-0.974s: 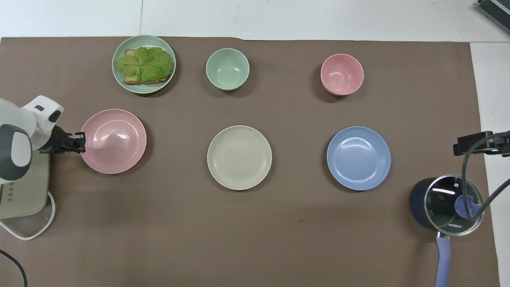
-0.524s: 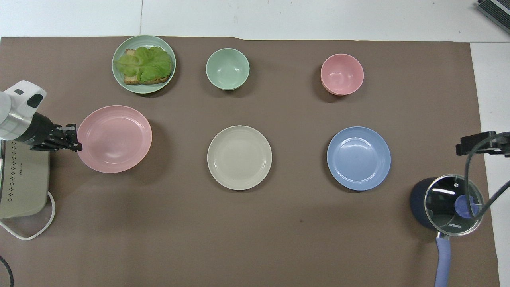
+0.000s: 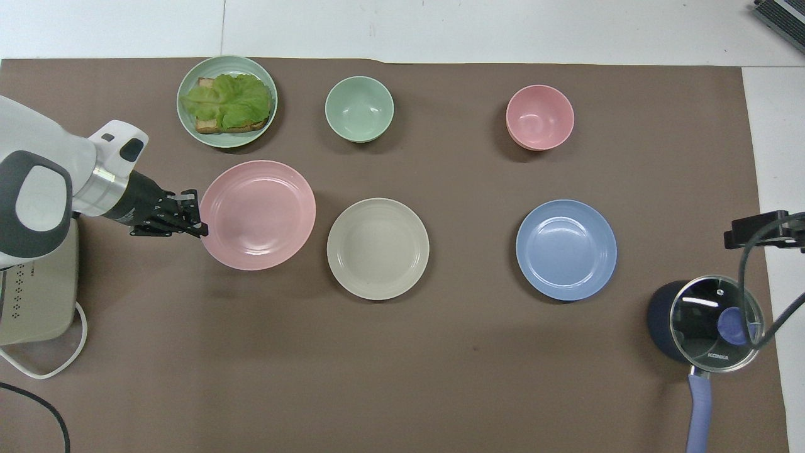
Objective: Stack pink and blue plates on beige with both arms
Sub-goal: 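Slide the pink plate with the left gripper onto the beige plate, then open the left gripper and withdraw it while the right gripper reaches the blue plate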
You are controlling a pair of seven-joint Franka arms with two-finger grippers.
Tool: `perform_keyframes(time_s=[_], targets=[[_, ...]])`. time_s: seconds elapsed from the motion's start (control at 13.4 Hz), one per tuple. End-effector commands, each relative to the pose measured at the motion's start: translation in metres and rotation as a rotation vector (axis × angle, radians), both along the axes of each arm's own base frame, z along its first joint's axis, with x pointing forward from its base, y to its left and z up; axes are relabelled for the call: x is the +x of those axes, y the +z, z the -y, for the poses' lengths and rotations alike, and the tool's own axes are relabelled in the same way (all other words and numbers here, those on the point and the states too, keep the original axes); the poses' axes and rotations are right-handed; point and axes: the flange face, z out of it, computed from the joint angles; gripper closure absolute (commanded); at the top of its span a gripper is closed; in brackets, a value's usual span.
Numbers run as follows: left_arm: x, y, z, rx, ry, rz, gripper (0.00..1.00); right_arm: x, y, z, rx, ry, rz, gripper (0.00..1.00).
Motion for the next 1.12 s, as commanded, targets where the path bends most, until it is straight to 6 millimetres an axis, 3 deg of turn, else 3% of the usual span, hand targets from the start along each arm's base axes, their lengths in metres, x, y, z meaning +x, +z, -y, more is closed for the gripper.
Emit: perform_keyframes(time_s=[0.0, 0.15, 0.37, 0.6, 0.75, 1.05], targets=[[-0.015, 0.001, 0.054, -0.006, 0.037, 0.011, 1.00, -0.009, 0.000, 0.004, -0.012, 0.021, 0.005, 0.00], [-0.032, -0.003, 0.105, 0.017, 0.071, 0.041, 1.00, -0.009, 0.000, 0.004, -0.012, 0.021, 0.005, 0.00], [-0.049, -0.009, 0.154, 0.025, 0.042, 0.052, 1.00, -0.009, -0.001, 0.005, -0.012, 0.021, 0.003, 0.00], [-0.066, -0.042, 0.180, 0.037, 0.025, 0.091, 1.00, -0.009, -0.001, 0.005, -0.010, 0.021, 0.003, 0.00], [-0.074, -0.057, 0.177, 0.046, 0.027, 0.099, 1.00, -0.009, -0.001, 0.005, -0.010, 0.019, 0.003, 0.00], [-0.074, -0.057, 0.176, 0.046, 0.027, 0.101, 0.99, -0.009, -0.001, 0.005, -0.010, 0.021, 0.003, 0.00]])
